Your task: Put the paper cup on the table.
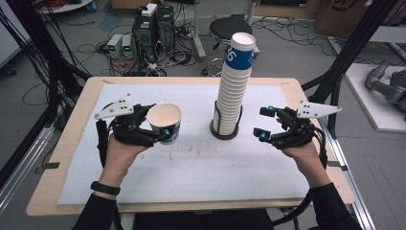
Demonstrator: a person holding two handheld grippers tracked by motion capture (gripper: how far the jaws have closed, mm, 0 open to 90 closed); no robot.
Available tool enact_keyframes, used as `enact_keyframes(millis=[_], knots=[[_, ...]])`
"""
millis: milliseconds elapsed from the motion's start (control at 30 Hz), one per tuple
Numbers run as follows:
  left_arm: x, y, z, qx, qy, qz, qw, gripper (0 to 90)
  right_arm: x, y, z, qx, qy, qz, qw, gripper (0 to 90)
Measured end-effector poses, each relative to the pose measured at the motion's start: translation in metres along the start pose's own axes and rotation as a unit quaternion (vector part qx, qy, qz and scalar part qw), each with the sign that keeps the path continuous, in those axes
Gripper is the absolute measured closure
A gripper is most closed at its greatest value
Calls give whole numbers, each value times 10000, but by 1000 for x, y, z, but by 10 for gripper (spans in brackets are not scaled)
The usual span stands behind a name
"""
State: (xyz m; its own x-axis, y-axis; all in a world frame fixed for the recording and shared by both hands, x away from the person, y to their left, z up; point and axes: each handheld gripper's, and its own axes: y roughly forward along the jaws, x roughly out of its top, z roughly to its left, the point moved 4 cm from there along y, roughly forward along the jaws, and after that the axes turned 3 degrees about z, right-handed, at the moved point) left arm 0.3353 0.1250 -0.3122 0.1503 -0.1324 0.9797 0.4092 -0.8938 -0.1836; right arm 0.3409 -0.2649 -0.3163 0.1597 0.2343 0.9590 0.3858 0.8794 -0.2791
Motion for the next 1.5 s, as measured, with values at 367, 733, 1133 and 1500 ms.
enact_keyframes(millis=[367, 733, 1133, 1500], knots=[[-15, -11, 28, 637, -118, -48, 9979, 221, 0, 0, -1, -13, 19, -1, 10000, 188], [-27, -9, 51, 1172, -210, -149, 9928, 221, 0, 1, -2, -6, 50, 1, 10000, 188], [-46, -5, 70, 1500, -222, -27, 9884, 221, 0, 2, -2, 8, 34, 7, 10000, 188], [-72, 0, 93, 1752, -401, -32, 9837, 221, -1, 3, -3, -22, 31, 30, 10000, 188]])
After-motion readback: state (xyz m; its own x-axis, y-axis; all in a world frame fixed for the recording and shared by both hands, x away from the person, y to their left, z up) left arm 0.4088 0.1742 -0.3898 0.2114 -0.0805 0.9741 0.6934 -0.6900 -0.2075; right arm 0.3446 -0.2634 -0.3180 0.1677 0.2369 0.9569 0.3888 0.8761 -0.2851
